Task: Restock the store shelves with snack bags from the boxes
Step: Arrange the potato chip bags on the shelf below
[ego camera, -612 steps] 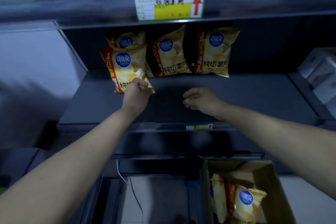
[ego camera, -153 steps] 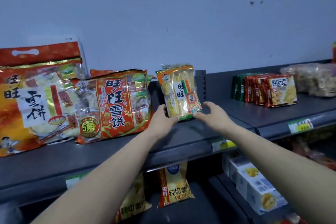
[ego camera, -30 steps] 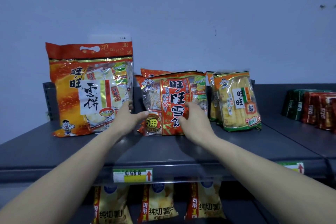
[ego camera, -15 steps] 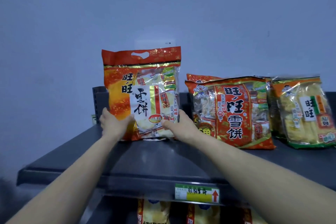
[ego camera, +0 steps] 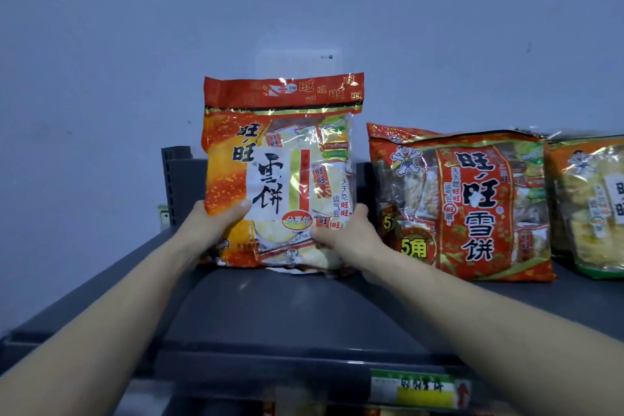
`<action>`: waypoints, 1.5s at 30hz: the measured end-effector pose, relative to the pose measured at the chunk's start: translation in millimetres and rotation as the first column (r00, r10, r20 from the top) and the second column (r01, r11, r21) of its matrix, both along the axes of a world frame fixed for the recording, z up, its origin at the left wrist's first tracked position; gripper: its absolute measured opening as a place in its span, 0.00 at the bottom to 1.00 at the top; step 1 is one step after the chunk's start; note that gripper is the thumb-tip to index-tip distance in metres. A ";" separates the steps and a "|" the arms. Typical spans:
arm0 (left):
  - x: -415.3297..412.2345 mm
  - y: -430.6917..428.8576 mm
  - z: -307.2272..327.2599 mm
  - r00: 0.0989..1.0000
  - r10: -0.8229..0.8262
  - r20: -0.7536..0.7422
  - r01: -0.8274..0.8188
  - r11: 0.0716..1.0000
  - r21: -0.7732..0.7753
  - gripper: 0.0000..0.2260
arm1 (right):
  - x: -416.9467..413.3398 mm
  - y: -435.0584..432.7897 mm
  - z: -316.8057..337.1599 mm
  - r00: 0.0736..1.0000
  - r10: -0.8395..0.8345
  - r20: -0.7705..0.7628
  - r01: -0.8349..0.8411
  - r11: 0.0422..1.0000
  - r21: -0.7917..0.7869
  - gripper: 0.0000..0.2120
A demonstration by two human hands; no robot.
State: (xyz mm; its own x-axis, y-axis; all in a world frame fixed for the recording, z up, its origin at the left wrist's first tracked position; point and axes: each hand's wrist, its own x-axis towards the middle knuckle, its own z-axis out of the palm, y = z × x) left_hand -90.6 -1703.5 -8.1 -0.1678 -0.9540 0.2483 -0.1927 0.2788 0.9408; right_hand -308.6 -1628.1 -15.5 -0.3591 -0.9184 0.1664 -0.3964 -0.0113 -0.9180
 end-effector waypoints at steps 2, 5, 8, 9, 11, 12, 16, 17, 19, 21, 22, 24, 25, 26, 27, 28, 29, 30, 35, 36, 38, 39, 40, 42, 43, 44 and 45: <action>2.5 -1.0 2.5 0.999 -0.036 0.027 0.036 0.999 0.011 0.20 | -1.8 0.6 0.3 0.995 0.024 0.094 -0.023 1.000 -0.006 0.30; 5.6 -3.0 1.5 0.997 -0.057 0.053 0.054 0.997 0.055 0.31 | -3.8 -5.4 2.6 0.959 0.050 0.278 -0.060 0.998 0.030 0.42; 6.5 -3.7 -1.4 0.996 -0.075 0.038 0.073 0.996 0.053 0.32 | -8.8 -13.4 3.7 0.925 0.095 0.368 -0.137 0.987 0.088 0.53; 6.7 -4.0 -3.0 0.998 -0.058 0.037 0.056 0.997 0.045 0.34 | -9.7 -13.9 3.7 0.918 0.113 0.379 -0.159 0.983 0.090 0.50; 9.4 -8.3 -4.3 0.998 -0.052 0.023 0.051 0.998 0.048 0.37 | -10.0 -12.0 3.3 0.920 0.143 0.365 -0.185 0.979 0.083 0.39; 10.3 -10.1 -4.6 0.998 -0.057 0.019 0.056 0.997 0.056 0.39 | -9.7 -10.4 2.8 0.926 0.149 0.347 -0.187 0.979 0.081 0.35; 11.3 -7.6 -4.6 0.998 -0.054 0.039 0.052 0.997 0.050 0.60 | -9.5 -5.2 1.4 0.946 0.138 0.293 -0.164 0.984 0.066 0.30; 10.9 -6.3 -4.5 0.998 -0.035 0.043 0.034 0.999 0.043 0.61 | -8.9 -4.3 2.0 0.948 0.136 0.289 -0.161 0.985 0.065 0.31; 8.9 4.3 -1.1 0.998 0.010 0.061 -0.013 0.999 0.039 0.61 | -9.2 -3.5 3.2 0.938 0.157 0.309 -0.185 0.981 0.064 0.37; 7.9 10.2 -0.3 0.992 0.078 0.103 -0.081 0.997 0.019 0.64 | -10.7 -2.6 4.4 0.922 0.176 0.344 -0.209 0.976 0.061 0.45; 6.7 14.4 0.8 0.986 0.114 0.120 -0.115 0.993 0.002 0.64 | -12.0 -2.5 4.0 0.920 0.176 0.351 -0.209 0.976 0.058 0.48; 3.1 21.9 1.8 0.964 0.212 0.160 -0.203 0.977 -0.072 0.59 | -9.9 0.3 3.2 0.935 0.159 0.317 -0.188 0.980 0.064 0.51; 0.3 26.8 3.4 0.947 0.267 0.180 -0.245 0.960 -0.136 0.56 | -7.2 3.2 3.1 0.956 0.134 0.261 -0.158 0.985 0.072 0.50; -3.0 32.0 6.1 0.928 0.323 0.188 -0.284 0.936 -0.208 0.52 | -4.3 7.1 3.2 0.980 0.094 0.176 -0.109 0.991 0.075 0.48; -7.0 36.9 8.9 0.912 0.369 0.179 -0.311 0.906 -0.287 0.49 | -1.7 12.6 4.4 0.996 0.043 0.074 -0.048 0.997 0.066 0.45; -12.0 43.3 12.5 0.903 0.400 0.156 -0.326 0.875 -0.358 0.44 | 1.0 20.7 7.0 1.000 -0.010 -0.021 0.011 0.999 0.042 0.40; -17.5 50.1 15.8 0.902 0.414 0.124 -0.333 0.848 -0.413 0.38 | 3.3 30.6 10.6 0.994 -0.056 -0.097 0.056 0.998 0.006 0.36; -25.1 57.3 18.8 0.906 0.412 0.101 -0.325 0.827 -0.458 0.33 | 4.2 41.0 14.0 0.983 -0.088 -0.161 0.082 0.996 -0.040 0.32; -91.9 104.5 19.2 0.975 0.101 0.198 0.006 0.879 -0.477 0.23 | -21.2 95.3 20.9 0.862 -0.362 -0.355 0.214 0.895 -0.392 0.19; -107.4 111.4 16.3 0.968 0.035 0.249 0.086 0.883 -0.461 0.26 | -33.1 102.9 20.5 0.827 -0.450 -0.335 0.285 0.851 -0.441 0.18; -137.7 119.7 10.1 0.923 -0.075 0.376 0.249 0.864 -0.437 0.34 | -63.6 115.8 22.3 0.749 -0.607 -0.267 0.460 0.765 -0.451 0.21; -151.6 122.1 7.6 0.889 -0.122 0.441 0.325 0.848 -0.419 0.37 | -80.7 121.3 24.2 0.720 -0.652 -0.240 0.534 0.740 -0.408 0.25; -165.0 123.7 6.0 0.852 -0.157 0.500 0.387 0.832 -0.397 0.39 | -97.4 126.2 25.7 0.709 -0.667 -0.228 0.586 0.737 -0.335 0.29; -188.4 123.0 3.7 0.800 -0.166 0.577 0.438 0.818 -0.372 0.40 | -127.9 132.8 24.3 0.737 -0.631 -0.244 0.614 0.775 -0.150 0.38; -197.4 121.0 3.1 0.795 -0.145 0.588 0.426 0.825 -0.372 0.39 | -140.2 134.0 21.4 0.780 -0.578 -0.239 0.579 0.812 -0.073 0.41; -204.1 117.9 2.6 0.802 -0.117 0.585 0.397 0.837 -0.377 0.38 | -149.1 133.6 17.3 0.835 -0.510 -0.208 0.518 0.855 -0.018 0.44; -208.4 114.2 2.5 0.816 -0.088 0.571 0.362 0.848 -0.388 0.36 | -155.3 132.5 12.9 0.880 -0.442 -0.173 0.450 0.893 0.005 0.47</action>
State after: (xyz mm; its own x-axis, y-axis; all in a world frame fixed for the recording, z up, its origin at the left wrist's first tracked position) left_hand -298.9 -1589.3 -5.6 -0.5942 -0.6640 0.4539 -0.4797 0.7455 0.4627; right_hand -463.9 -1495.6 -2.5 -0.7038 -0.6749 0.2217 -0.4938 0.2404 -0.8357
